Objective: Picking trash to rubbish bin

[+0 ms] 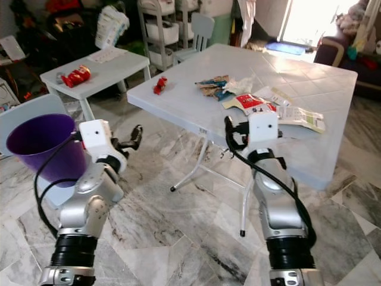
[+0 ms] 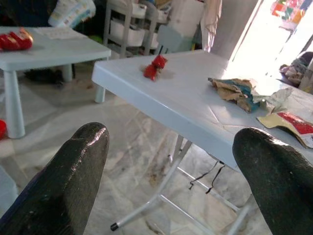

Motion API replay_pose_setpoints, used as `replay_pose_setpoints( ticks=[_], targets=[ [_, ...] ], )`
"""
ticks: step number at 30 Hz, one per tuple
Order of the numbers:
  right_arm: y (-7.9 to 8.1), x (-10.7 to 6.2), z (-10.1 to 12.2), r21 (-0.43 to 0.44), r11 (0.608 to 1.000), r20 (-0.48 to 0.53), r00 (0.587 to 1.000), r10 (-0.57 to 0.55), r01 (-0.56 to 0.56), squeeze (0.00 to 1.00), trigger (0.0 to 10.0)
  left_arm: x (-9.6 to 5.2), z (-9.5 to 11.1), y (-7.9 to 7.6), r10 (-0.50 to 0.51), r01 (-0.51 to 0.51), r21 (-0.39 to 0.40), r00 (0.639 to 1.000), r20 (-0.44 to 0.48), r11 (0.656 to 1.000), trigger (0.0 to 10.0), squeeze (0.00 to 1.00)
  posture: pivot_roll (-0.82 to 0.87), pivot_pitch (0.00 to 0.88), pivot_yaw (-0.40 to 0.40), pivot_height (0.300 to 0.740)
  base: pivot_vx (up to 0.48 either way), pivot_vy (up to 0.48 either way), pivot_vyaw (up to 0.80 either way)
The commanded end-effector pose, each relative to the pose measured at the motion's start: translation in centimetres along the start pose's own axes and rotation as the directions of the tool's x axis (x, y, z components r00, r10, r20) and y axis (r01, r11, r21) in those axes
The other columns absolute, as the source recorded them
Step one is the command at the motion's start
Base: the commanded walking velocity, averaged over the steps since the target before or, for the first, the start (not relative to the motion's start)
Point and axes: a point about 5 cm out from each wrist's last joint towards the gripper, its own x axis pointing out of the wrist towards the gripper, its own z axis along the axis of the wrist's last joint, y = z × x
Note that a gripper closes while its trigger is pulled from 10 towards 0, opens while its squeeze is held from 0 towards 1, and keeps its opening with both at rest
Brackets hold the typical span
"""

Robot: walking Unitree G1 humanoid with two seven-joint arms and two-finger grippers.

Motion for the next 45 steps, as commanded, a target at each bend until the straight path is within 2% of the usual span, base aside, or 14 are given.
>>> replay_pose_setpoints(
  ticks=[1, 14, 19, 25, 31, 36, 37, 42, 45],
  targets=[
    [0.5, 0.2, 0.5, 0.005, 1.0, 0.018, 1.0, 0.014, -0.014, 0.0, 10.0, 0.1, 0.1, 0.5, 0.012, -0.012, 0.012, 1.0, -0.001, 1.0, 10.0, 0.0, -0.02, 0.0, -0.008, 0.74, 0.45, 0.0, 0.0],
    [0.5, 0.2, 0.5, 0.008, 1.0, 0.013, 1.0, 0.01, -0.01, 0.0, 10.0, 0.1, 0.0, 0.2, -0.002, 0.002, 0.033, 1.0, -0.004, 0.999, 10.0, 0.0, -0.02, 0.0, -0.005, 0.74, 0.449, 0.0, 0.0],
    [0.6, 0.2, 0.5, 0.011, 1.0, 0.011, 1.0, 0.011, -0.011, 0.0, 10.0, 0.1, -0.1, 0.3, 0.009, -0.009, 0.032, 1.0, -0.012, 0.999, 10.0, 0.0, -0.02, 0.0, -0.005, 0.74, 0.421, 0.0, -0.8],
    [0.7, 0.3, 0.4, 0.011, 1.0, 0.006, 1.0, 0.014, -0.014, 0.0, 10.0, 0.2, -0.4, 0.1, 0.033, -0.031, 0.061, 0.999, -0.021, 0.998, 10.0, 0.0, -0.02, 0.0, -0.008, 0.74, 0.0, 0.0, -0.8],
    [0.8, 0.4, 0.5, 0.011, 1.0, 0.009, 1.0, 0.017, -0.017, 0.0, 10.0, 0.4, 0.4, 0.3, 0.017, -0.018, 0.089, 1.0, 0.009, 0.996, 10.0, 0.0, -0.02, 0.0, -0.008, 0.74, 0.0, 0.0, -0.8],
    [0.9, 0.5, 0.5, 0.013, 1.0, 0.01, 1.0, 0.023, -0.024, 0.0, 10.0, 0.3, 0.6, 0.5, -0.039, 0.04, 0.12, 0.999, -0.01, 0.992, 10.0, 0.0, -0.01, 0.0, -0.013, 0.74, 0.0, 0.0, -0.7],
    [1.0, 0.5, 0.5, 0.011, 0.999, 0.009, 0.999, 0.032, -0.033, 0.0, 10.0, 0.1, 0.6, 0.9, -0.058, 0.061, 0.137, 0.998, -0.029, 0.989, 10.0, 0.0, 0.0, 0.0, -0.017, 0.74, 0.0, 0.0, 0.0],
    [1.0, 0.4, 0.3, 0.008, 0.999, 0.003, 0.999, 0.042, -0.042, 0.0, 10.0, -0.1, 0.7, 2.0, -0.034, 0.04, 0.18, 0.999, -0.037, 0.983, 10.0, 0.0, 0.01, 0.0, -0.02, 0.74, 0.0, 0.0, 0.0],
    [1.4, 0.1, -0.7, 0.015, 0.997, -0.051, 0.996, 0.07, -0.069, 0.0, 10.0, -0.7, 0.3, 3.3, 0.004, 0.007, 0.239, 0.999, -0.042, 0.971, 10.0, 0.0, 0.02, 0.0, -0.022, 0.74, 0.0, 0.0, 0.0]
  ],
)
